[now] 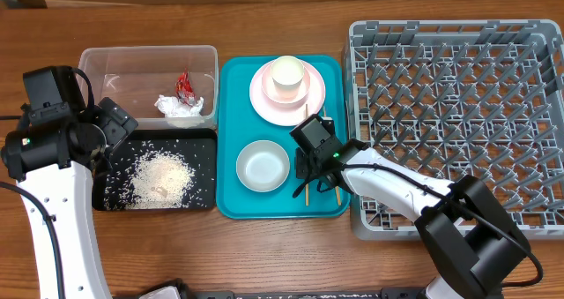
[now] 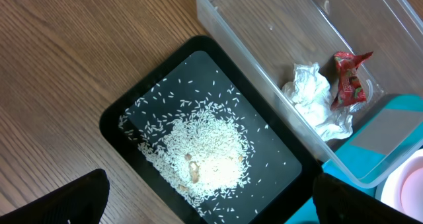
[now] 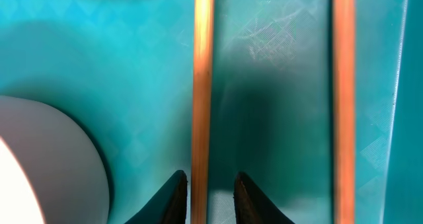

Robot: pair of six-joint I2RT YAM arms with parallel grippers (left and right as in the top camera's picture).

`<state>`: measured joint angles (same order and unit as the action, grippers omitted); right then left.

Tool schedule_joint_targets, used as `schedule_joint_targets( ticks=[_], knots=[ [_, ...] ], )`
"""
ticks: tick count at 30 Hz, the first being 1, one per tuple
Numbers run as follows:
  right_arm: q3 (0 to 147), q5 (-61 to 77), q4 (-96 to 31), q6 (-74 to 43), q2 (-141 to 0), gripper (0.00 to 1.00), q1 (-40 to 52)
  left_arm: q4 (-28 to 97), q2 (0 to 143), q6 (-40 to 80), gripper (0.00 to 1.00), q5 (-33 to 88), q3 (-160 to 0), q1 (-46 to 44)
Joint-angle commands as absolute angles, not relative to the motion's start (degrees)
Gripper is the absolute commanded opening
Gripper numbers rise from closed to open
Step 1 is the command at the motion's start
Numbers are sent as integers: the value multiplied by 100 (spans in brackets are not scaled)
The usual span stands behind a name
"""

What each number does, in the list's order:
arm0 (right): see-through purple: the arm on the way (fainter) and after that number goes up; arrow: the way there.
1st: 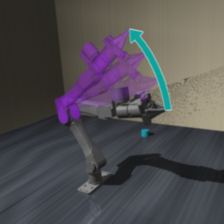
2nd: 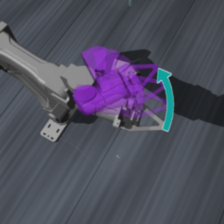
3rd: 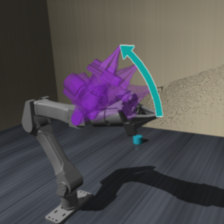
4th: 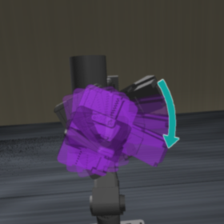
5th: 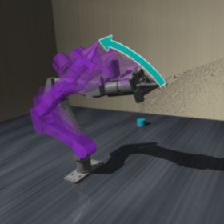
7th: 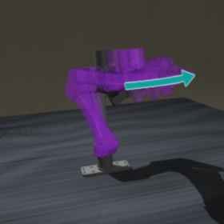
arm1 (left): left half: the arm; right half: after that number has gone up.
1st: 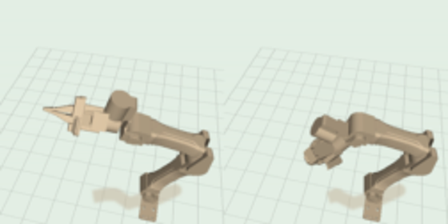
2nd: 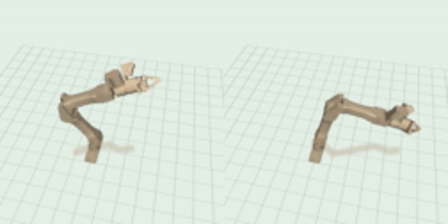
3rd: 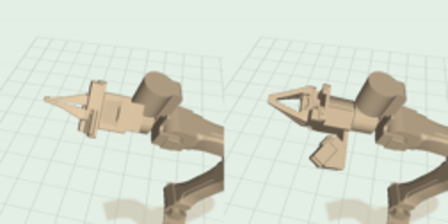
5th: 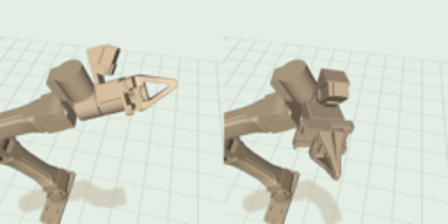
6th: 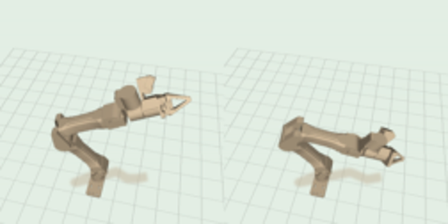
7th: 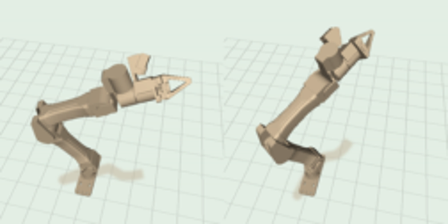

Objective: Sort waste into correct bins and load items into the dishwasher
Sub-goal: 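Close the right gripper on one wooden chopstick and lift it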

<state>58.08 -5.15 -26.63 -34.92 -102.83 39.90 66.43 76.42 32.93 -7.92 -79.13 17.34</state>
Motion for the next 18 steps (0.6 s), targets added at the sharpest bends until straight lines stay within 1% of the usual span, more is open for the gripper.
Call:
schedule_joint_targets(
  ticks=[1, 3, 10, 14, 17, 18],
  knots=[
    [5780, -576, -2633, -3520, -10300, 25, 4016, 6641, 7682, 3361, 100, -768, -7999, 1750],
    [5780, -578, -2633, -3520, -10300, 22, 4016, 6641, 7682, 3361, 100, -768, -7999, 1750],
    [5725, -576, -2550, -3522, -10300, 19, 4016, 6641, 7682, 3361, 100, -768, -7999, 1750],
    [5725, -576, -2550, -3522, -10300, 14, 4016, 6641, 7684, 3361, 100, -768, -7999, 1750],
    [5728, -574, -2561, -3522, -10300, 13, 4016, 6641, 7682, 3361, 100, -768, -7999, 1750],
    [5732, -534, -2591, -3520, -10298, 7, 4016, 6641, 7682, 3363, 100, -768, -7999, 1750]
  ],
)
